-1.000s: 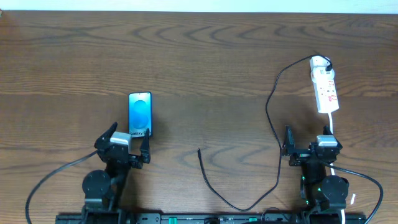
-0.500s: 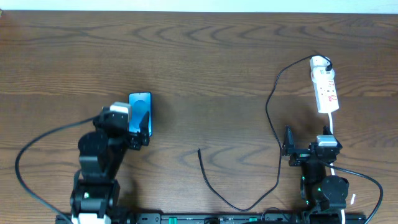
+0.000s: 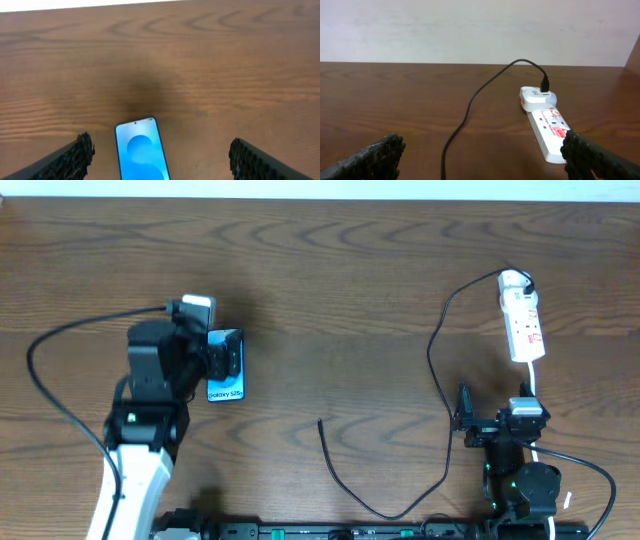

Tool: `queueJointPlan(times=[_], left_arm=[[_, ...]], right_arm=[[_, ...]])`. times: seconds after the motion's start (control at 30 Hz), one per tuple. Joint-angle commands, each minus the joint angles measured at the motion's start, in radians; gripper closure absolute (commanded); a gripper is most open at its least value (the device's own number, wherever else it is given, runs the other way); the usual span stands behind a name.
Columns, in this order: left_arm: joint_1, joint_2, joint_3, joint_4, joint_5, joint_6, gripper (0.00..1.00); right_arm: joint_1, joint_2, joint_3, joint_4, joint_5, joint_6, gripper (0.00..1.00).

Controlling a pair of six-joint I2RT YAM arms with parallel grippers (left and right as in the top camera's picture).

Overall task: Plug charger to phone and switch on socket
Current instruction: 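Move the left gripper forward over the blue phone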

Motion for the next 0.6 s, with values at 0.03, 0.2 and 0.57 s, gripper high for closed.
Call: queueJointPlan(times=[0.03, 0.2, 0.57], left_arm=[[0.005, 0.074, 0.105, -0.027, 0.001, 0.024, 0.11], [0.005, 0.111, 0.164, -0.048, -0.05, 0.024, 0.11], [0.005, 0.205, 0.305, -0.126, -0.07, 0.024, 0.11]], right_arm=[[0.008, -0.007, -0.002, -0.004, -0.005, -0.005, 0.01], [0.008, -0.007, -0.002, -0.004, -0.005, -0.005, 0.01], [0.008, -0.007, -0.002, -0.004, -0.005, -0.005, 0.01]])
